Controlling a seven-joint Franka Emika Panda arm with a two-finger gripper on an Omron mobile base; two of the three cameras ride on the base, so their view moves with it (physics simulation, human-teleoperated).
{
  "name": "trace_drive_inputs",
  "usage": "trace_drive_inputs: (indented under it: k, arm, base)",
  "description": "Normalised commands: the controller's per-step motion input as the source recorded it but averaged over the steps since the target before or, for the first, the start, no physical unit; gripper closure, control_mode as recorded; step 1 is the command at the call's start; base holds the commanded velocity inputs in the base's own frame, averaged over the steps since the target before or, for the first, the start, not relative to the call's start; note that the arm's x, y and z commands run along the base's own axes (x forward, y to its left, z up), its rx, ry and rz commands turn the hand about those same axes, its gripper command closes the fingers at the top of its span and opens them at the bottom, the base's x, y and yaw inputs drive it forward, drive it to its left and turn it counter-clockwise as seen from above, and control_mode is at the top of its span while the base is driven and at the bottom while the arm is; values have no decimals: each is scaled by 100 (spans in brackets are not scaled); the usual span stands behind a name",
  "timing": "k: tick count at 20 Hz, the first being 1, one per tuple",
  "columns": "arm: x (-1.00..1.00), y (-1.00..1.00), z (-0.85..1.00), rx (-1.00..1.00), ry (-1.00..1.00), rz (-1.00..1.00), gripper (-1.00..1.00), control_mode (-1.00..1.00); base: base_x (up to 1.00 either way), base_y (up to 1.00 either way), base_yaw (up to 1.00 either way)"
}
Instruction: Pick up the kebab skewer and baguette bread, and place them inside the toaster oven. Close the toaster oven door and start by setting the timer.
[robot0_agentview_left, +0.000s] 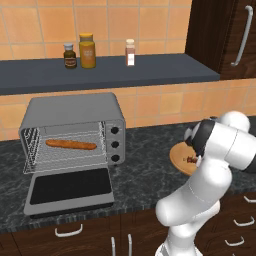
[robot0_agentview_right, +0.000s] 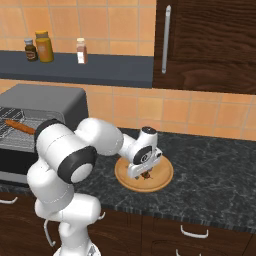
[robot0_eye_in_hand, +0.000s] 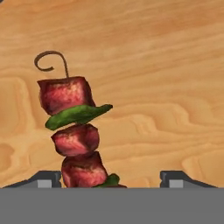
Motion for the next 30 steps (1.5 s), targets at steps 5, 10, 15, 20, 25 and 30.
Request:
trace_drive_inputs:
  k: [5,10,15,20,25,30]
  arm:
    - [0,0,-2,0,1,0,100,-100]
    - [-2,-3,11,0,-4,0,100,-100]
    - [-24,5,78,0,-6,-1,100,-100]
    - [-28,46,88,-4,0,0,100,-100]
    - [-30,75,67,-3,-8,0,100,-100]
    - [-3,79,69,0,-7,0,100,-100]
  base:
    - [0,0,0]
    - [0,0,0]
    - [0,0,0]
    - [0,0,0]
    - [0,0,0]
    - [0,0,0]
